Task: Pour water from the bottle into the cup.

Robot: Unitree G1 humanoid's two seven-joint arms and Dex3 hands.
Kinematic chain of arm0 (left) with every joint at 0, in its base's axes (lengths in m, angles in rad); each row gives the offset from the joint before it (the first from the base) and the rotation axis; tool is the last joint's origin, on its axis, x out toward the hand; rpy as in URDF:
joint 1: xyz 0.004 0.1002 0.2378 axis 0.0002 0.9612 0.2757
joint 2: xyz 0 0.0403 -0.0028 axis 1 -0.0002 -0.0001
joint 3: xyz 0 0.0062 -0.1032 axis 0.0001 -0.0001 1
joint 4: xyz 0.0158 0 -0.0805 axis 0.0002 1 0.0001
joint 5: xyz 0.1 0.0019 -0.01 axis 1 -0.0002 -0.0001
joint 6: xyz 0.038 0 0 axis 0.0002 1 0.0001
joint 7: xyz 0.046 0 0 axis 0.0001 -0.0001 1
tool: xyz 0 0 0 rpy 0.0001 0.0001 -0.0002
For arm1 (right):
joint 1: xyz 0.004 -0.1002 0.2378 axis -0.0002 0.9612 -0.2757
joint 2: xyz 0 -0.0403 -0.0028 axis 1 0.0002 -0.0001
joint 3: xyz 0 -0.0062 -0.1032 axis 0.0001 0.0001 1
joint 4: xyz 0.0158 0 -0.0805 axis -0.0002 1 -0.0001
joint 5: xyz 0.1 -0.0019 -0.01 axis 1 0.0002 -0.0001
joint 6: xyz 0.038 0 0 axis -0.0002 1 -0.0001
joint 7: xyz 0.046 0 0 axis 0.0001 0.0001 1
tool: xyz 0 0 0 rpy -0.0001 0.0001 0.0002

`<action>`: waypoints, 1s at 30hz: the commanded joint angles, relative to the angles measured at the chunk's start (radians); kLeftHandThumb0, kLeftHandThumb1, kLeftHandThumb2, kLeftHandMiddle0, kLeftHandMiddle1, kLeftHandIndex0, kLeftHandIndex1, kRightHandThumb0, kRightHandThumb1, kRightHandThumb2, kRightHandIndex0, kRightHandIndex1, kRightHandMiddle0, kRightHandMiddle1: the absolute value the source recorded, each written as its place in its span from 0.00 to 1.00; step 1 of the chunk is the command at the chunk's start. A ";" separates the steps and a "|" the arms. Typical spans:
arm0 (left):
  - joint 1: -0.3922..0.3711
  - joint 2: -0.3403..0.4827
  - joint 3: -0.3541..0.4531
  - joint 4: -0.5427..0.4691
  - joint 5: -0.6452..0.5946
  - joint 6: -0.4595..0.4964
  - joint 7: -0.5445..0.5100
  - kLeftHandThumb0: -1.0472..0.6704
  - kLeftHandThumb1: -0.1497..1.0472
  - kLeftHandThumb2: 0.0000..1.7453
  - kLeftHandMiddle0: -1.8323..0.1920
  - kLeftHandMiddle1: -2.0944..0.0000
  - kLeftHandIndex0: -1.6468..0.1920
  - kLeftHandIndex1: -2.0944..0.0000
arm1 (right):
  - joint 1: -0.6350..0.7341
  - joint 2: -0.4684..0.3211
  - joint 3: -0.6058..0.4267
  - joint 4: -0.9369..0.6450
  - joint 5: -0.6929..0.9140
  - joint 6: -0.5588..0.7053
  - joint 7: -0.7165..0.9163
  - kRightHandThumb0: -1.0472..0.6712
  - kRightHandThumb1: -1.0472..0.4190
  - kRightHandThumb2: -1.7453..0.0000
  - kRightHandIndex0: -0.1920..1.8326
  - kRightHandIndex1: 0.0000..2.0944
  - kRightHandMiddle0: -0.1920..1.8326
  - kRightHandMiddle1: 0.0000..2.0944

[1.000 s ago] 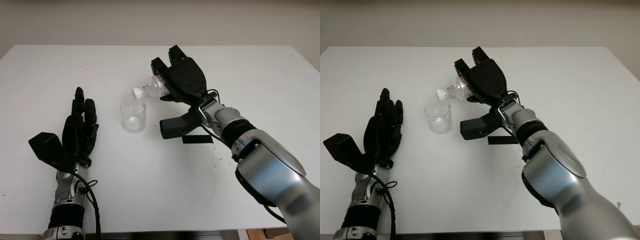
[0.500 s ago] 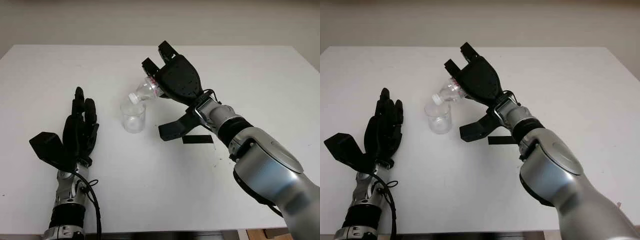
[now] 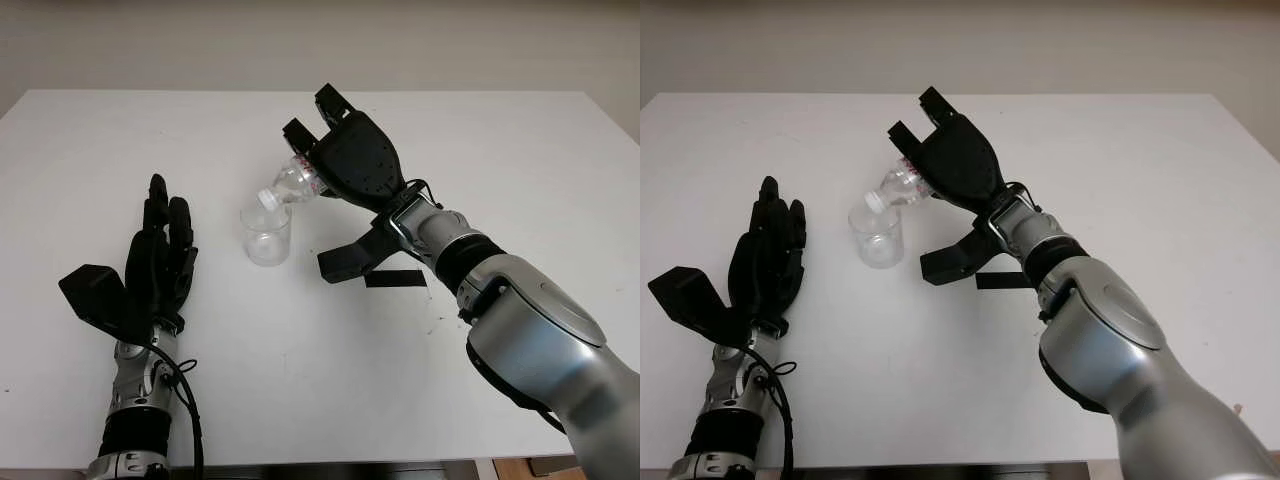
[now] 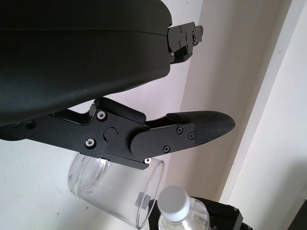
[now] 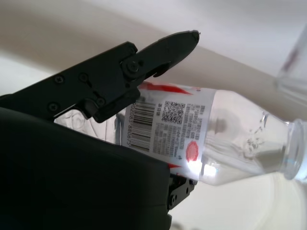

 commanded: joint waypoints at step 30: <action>0.062 -0.016 -0.004 0.010 0.001 0.031 -0.012 0.21 1.00 0.33 0.98 0.97 1.00 0.98 | 0.404 0.044 -0.850 -0.501 1.035 -0.038 0.952 0.38 0.00 0.81 0.68 1.00 0.45 1.00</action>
